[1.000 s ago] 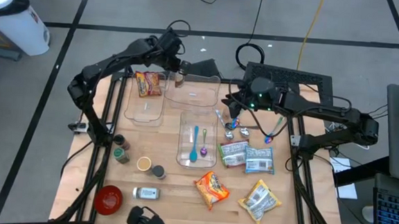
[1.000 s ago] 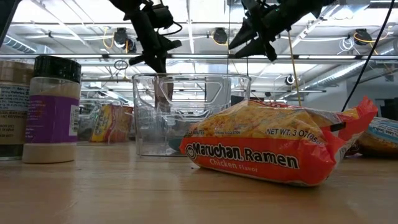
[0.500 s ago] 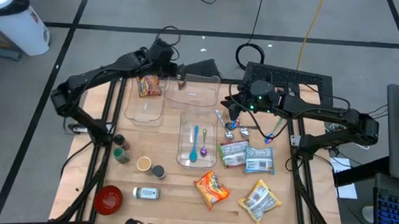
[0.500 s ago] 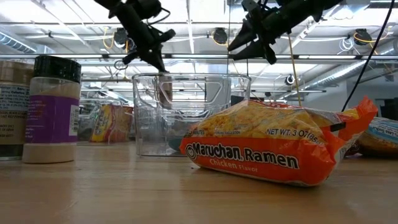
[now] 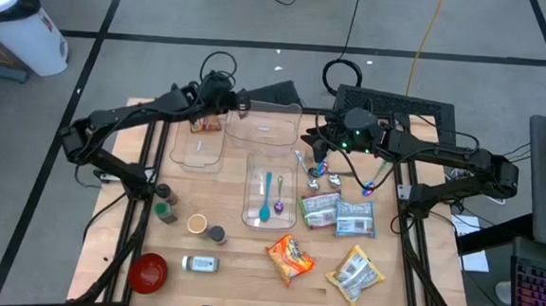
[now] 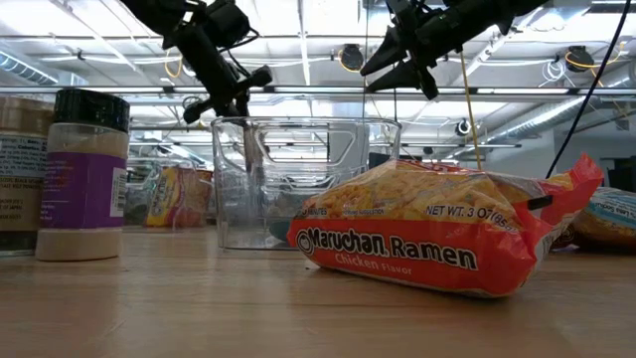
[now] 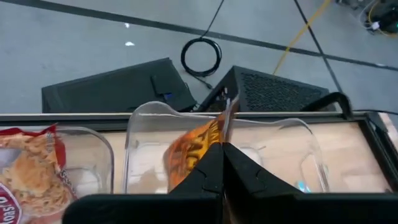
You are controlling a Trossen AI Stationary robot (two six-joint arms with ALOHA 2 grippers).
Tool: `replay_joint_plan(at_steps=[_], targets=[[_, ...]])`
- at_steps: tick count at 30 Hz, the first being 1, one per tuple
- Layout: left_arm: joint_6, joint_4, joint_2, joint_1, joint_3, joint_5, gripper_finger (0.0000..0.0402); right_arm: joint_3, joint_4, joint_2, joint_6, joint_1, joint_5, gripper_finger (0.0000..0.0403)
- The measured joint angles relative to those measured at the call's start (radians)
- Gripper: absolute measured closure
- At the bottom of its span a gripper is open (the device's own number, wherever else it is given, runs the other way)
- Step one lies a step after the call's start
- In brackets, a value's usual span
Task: Pick & Place Food Item
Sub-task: Put the brown seasoning pack into the top right transparent bin
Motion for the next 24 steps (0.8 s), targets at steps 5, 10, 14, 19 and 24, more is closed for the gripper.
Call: replay_joint_plan(at_steps=[5,10,14,19,24], targets=[[-0.005,0.003,-0.001,0.009,-0.012,-0.032,0.0401,0.000,-0.001,0.000,0.000,0.000,0.000,0.0248],[0.005,-0.015,0.028,0.027,-0.015,-0.021,0.0401,0.000,-0.001,0.000,0.009,0.000,0.000,0.0248],[0.008,-0.012,0.054,0.024,-0.015,-0.010,0.0401,0.000,-0.001,0.000,0.010,0.000,0.000,0.0248],[0.020,-0.011,0.095,0.018,-0.015,-0.007,0.0401,0.000,-0.001,0.000,0.011,0.000,0.000,0.0248],[0.022,-0.022,0.129,0.019,-0.015,-0.007,0.0401,0.000,-0.001,0.000,0.019,0.000,0.000,0.0248]])
